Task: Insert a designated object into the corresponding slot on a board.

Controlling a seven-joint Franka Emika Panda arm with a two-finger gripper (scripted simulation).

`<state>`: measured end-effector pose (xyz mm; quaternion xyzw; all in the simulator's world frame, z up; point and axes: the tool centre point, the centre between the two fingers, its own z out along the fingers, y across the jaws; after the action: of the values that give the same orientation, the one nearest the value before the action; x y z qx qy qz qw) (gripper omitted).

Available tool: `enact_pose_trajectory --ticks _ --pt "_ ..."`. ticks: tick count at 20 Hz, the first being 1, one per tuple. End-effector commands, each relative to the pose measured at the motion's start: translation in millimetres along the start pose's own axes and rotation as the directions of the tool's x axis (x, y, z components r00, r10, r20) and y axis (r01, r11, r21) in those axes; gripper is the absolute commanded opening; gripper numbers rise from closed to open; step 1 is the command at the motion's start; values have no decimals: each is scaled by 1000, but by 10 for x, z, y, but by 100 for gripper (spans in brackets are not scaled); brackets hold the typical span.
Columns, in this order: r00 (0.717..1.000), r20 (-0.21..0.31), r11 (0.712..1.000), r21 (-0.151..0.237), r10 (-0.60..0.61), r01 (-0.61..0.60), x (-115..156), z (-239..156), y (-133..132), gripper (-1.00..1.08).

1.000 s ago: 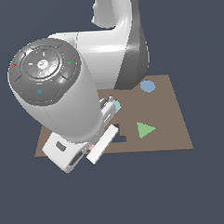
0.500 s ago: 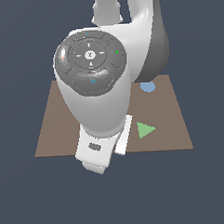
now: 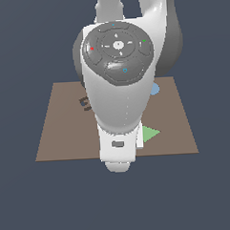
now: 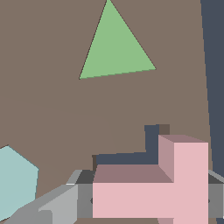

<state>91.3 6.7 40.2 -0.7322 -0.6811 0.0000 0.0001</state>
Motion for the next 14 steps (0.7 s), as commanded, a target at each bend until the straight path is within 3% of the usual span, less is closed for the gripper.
enact_pose_trajectory --ticks 1,13,14 --pt "1000 0 1000 0 -31 31 26 -4 -22 -100" --pt "999 2 999 0 -51 51 38 95 -43 -100" --pt "999 2 999 0 -51 51 38 95 -43 100"
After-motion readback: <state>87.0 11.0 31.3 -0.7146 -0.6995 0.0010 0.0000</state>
